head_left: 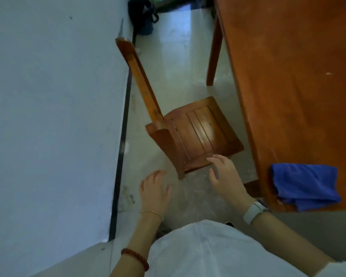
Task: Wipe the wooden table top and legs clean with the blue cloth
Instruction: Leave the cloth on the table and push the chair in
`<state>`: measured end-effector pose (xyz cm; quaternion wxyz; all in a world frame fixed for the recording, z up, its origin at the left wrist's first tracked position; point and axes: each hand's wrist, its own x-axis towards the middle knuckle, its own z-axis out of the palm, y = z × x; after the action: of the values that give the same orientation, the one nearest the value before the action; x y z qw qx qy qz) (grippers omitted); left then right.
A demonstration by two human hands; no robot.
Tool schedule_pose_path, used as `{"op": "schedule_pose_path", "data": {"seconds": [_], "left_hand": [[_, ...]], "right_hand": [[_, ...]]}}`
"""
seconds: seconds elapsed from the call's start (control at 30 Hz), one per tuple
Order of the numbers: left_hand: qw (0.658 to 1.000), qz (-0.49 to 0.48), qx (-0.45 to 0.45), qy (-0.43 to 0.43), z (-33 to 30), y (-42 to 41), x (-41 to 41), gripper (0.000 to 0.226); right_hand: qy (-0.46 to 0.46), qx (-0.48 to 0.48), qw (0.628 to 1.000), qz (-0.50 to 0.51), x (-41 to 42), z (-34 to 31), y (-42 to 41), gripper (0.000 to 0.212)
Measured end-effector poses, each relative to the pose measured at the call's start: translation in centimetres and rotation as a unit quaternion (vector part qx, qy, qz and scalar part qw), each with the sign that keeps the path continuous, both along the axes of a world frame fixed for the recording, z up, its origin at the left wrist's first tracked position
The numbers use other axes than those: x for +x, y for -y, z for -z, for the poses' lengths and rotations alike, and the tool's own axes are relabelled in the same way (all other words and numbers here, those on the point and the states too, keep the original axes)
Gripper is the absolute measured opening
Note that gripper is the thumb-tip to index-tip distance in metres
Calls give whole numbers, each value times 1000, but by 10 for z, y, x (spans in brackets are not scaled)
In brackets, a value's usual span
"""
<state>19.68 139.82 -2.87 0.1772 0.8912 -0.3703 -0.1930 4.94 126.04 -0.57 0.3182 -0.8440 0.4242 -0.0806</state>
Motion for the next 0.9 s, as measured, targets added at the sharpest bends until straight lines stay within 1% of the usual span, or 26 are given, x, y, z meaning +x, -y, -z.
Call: {"op": "schedule_pose_path", "data": {"seconds": [0.1,0.17,0.23,0.27,0.37,0.4,0.43,0.5,0.57,0.7,0.83,0.9], "left_hand": [[997,-25,-68,-20,-11,-24,66,56],[994,-19,-103,-6,-23,-28,114,48],[991,-4,-130,15,-38,-21,158,43],[990,7,-138,29,-45,-14,178,42],[982,54,-175,50,-63,19,223,41],[977,73,-191,52,-69,34,233,41],[972,93,-207,58,-74,49,242,42],[961,131,-232,68,-83,81,256,45],[951,168,-248,81,-87,110,267,43],[930,235,-250,128,-86,171,287,34],[904,323,-237,150,-87,209,300,31],[890,370,-223,145,-88,223,303,30]], "right_hand": [[72,10,996,57,61,-21,-8,31],[130,9,987,95,101,-40,-8,28],[169,6,977,127,135,-61,-2,26],[177,27,974,140,150,-72,3,27],[210,163,948,173,179,-98,22,22],[216,186,942,176,185,-105,30,20],[207,180,946,173,191,-109,39,19],[167,138,962,163,204,-112,55,23],[128,121,974,145,218,-108,65,27],[94,131,981,112,250,-88,86,33],[64,152,977,133,267,-77,93,34],[34,157,976,149,268,-72,94,35]]}}
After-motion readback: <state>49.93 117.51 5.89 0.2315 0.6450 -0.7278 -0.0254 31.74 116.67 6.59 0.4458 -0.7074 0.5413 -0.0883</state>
